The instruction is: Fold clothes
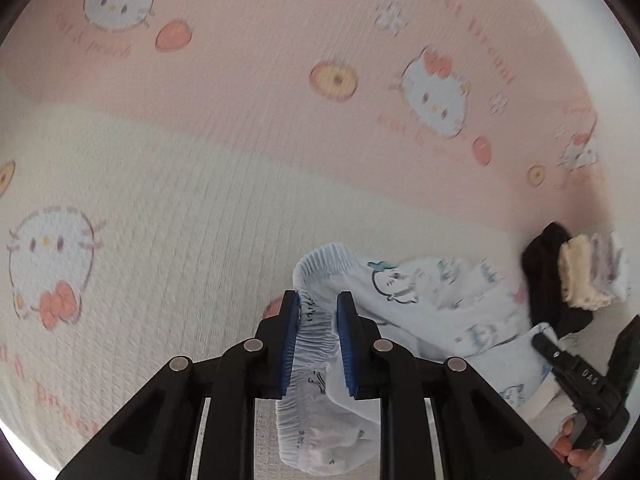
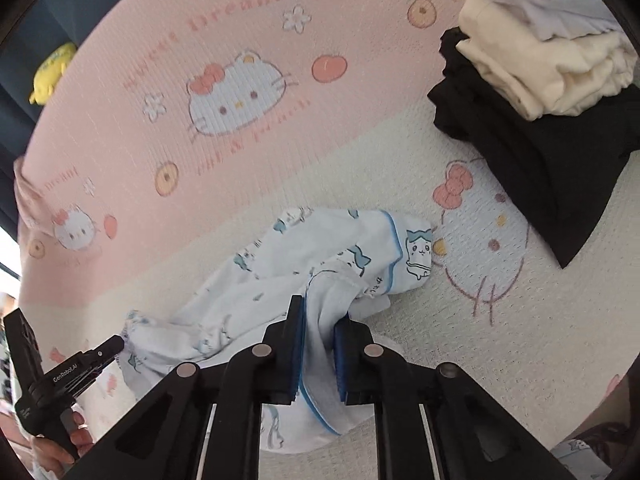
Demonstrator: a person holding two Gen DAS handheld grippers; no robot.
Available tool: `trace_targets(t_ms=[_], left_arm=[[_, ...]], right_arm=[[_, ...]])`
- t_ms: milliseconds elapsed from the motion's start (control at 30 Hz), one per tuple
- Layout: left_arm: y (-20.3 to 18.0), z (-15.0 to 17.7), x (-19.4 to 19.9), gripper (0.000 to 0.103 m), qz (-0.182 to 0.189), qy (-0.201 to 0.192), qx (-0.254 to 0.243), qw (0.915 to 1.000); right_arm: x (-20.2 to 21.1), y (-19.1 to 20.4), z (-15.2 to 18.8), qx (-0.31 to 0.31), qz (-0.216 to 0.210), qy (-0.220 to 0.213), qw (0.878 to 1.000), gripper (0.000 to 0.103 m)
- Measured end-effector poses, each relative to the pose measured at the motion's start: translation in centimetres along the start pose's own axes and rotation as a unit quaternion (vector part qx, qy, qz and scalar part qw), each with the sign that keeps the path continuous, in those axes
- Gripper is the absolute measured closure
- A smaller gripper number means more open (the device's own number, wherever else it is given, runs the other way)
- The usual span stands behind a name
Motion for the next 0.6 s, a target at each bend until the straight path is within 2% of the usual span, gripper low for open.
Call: trace_targets(t_ms=[233, 367, 433, 600], left_arm=[[-0.9, -3.6, 3.5, 0.087, 0.043, -0.031, -0.001, 0.9986], [-2.1, -5.8, 5.9, 0.087, 0.064, -0.057, -0.006, 0.9963], [-2.6, -7.1, 7.7, 0.097, 0.069, -0.077, -0.016, 0.9945], [-4.0, -11.4, 11.0, 0.097, 0.098, -0.125, -0.018, 0.9872]], right_arm=[[3.6, 2.0, -1.8, 0.024, -0.011, -0.023, 0.999, 0.092], [4.8, 3.8, -4.8, 0.033, -0.022, -0.048, 0.998, 0.092], [5.7, 4.6, -6.3, 0.036, -0.027, -0.062, 0.997, 0.092], [8.6, 6.6, -10.1, 0.047, -0.039, -0.109, 0.992, 0.092]])
Point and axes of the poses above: each gripper's, at about its wrist camera, not at the fingertips, and x roughly against the way its jaws point, y to its left, z to its underside, the point moved 9 cm from there along -x, roughly the way its jaws point, and after that the axes turned 2 degrees about y, right-handed, at the moved point
